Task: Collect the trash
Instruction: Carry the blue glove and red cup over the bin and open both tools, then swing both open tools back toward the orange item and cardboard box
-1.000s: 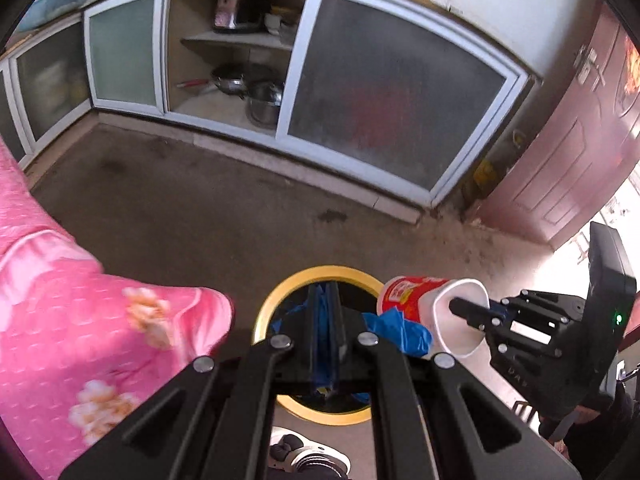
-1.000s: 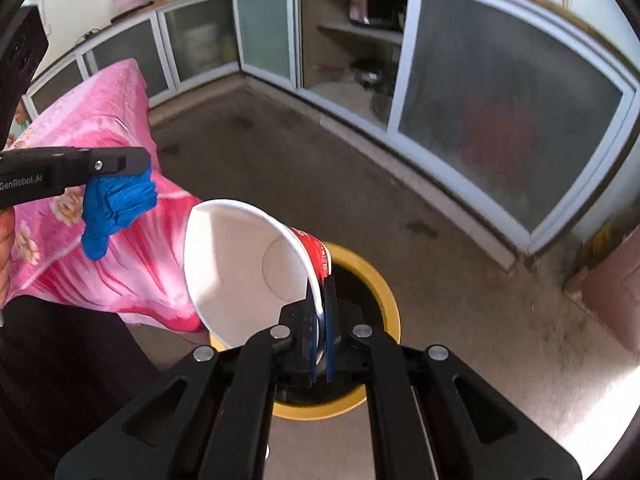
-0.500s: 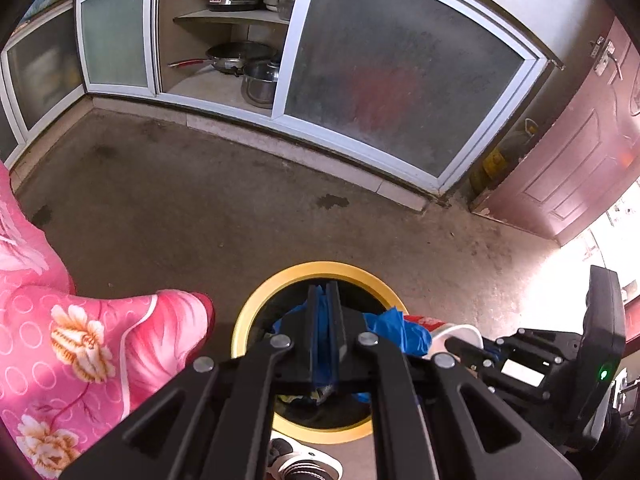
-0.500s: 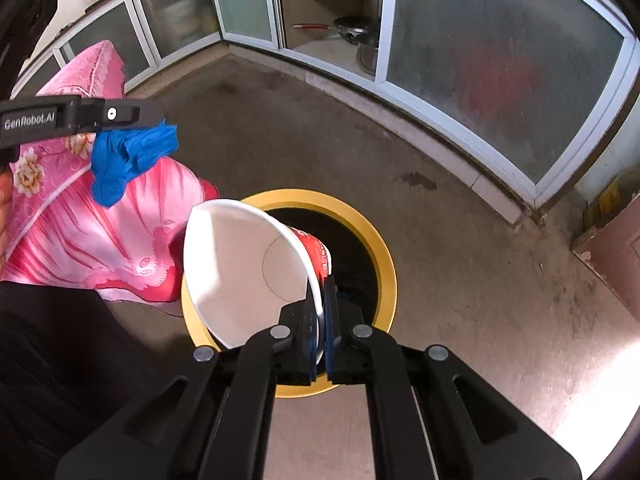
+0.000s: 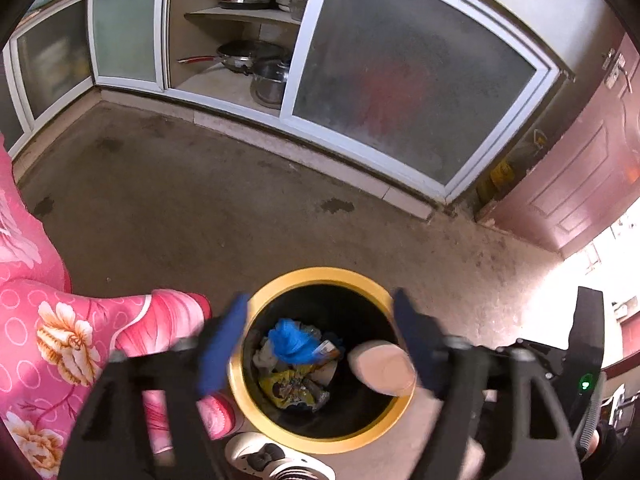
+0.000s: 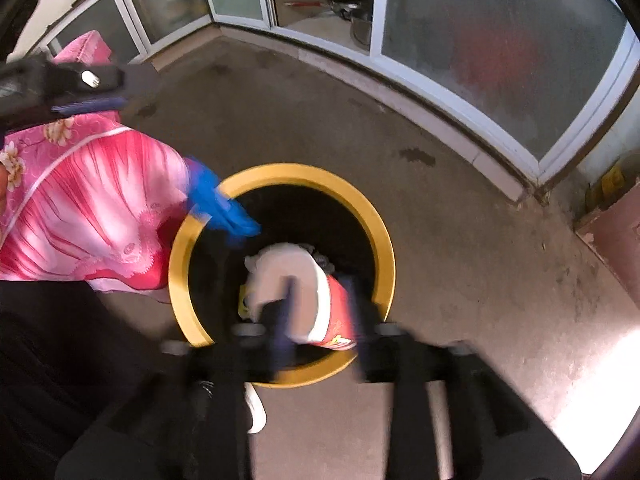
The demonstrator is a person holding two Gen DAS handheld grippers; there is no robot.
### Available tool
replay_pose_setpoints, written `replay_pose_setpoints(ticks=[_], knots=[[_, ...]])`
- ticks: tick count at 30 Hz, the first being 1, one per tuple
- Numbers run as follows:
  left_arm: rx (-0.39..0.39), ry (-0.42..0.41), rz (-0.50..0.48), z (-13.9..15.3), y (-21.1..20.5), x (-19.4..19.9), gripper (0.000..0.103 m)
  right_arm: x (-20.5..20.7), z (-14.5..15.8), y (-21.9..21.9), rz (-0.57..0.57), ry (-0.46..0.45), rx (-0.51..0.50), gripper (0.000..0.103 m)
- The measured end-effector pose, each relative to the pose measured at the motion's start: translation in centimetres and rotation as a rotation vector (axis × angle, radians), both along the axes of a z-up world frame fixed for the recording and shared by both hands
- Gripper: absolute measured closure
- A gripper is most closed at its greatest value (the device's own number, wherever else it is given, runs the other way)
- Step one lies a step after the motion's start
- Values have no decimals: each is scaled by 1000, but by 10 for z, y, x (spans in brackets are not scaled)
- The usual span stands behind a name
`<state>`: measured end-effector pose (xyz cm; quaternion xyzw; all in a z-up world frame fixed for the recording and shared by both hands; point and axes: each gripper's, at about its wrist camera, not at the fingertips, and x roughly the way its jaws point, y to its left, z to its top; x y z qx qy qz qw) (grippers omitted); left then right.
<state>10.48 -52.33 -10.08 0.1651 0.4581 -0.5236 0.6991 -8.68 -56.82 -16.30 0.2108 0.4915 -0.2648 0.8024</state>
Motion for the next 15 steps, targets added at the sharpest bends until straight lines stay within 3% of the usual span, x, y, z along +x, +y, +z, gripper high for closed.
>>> replay_pose_setpoints(ticks=[2, 5, 9, 13, 15], knots=[[0, -3, 16, 1, 2, 2, 18, -6, 0, -3, -32, -2, -3, 38], [-6, 32, 36, 6, 8, 8, 17, -14, 4, -4, -49, -18, -5, 38], [-66, 46, 88, 33, 37, 26, 11, -24, 19, 5, -37, -67, -60, 38], [-143, 26, 155, 72, 91, 56, 8, -22, 51, 23, 17, -209, -88, 23], [-168, -6, 188, 91, 122, 69, 8, -12, 65, 34, 59, -253, -96, 23]])
